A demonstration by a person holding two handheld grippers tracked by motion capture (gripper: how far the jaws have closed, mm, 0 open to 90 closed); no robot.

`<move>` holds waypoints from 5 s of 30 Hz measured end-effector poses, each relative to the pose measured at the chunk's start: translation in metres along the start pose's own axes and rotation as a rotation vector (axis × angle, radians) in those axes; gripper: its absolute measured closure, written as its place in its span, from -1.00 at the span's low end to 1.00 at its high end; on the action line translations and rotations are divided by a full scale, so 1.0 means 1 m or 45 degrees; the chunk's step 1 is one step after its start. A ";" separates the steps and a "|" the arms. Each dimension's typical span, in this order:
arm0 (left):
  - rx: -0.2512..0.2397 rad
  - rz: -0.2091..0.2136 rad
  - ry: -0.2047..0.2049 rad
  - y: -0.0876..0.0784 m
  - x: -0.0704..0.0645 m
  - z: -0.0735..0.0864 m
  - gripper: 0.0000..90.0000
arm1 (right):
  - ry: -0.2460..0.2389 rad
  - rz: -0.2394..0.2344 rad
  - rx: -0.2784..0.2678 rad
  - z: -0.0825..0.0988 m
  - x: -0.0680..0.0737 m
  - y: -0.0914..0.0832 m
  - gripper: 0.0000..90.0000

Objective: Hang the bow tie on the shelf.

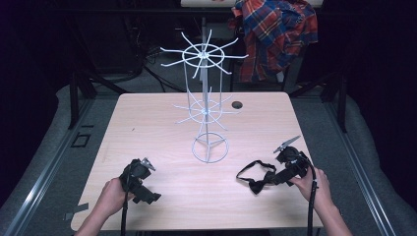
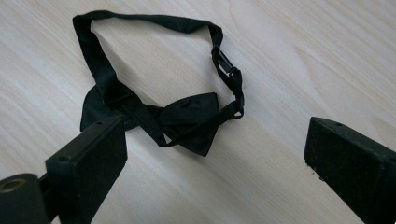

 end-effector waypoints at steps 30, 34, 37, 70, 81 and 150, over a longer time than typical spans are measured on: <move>0.011 0.004 -0.011 -0.002 0.001 0.008 -1.00 | 0.293 -0.103 0.055 0.000 -0.012 0.017 -0.31; 0.018 0.006 -0.011 -0.002 0.001 0.008 -1.00 | 0.329 -0.109 0.097 0.001 -0.008 0.025 -0.08; 0.022 0.008 -0.013 -0.001 0.001 0.008 -1.00 | 0.349 -0.125 0.131 0.003 -0.009 0.028 0.08; 0.025 0.020 -0.004 0.001 -0.001 0.008 -1.00 | 0.275 -0.004 0.013 -0.007 -0.016 0.020 0.97; 0.024 0.019 -0.006 0.001 -0.001 0.008 -1.00 | 0.163 0.043 -0.182 -0.024 -0.006 -0.007 0.98; 0.017 0.009 -0.009 -0.004 -0.002 0.013 -1.00 | -0.029 0.103 -0.548 -0.105 0.025 -0.072 0.99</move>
Point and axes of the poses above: each handheld gripper's, and its own axes: y roughly forward along the jaws, z roughly out of its underside, x roughly to its left, the point moved 7 cm from there along y, roughly forward along the jaws, and after that the axes turned 2 degrees about -x, right-handed, at the moved point
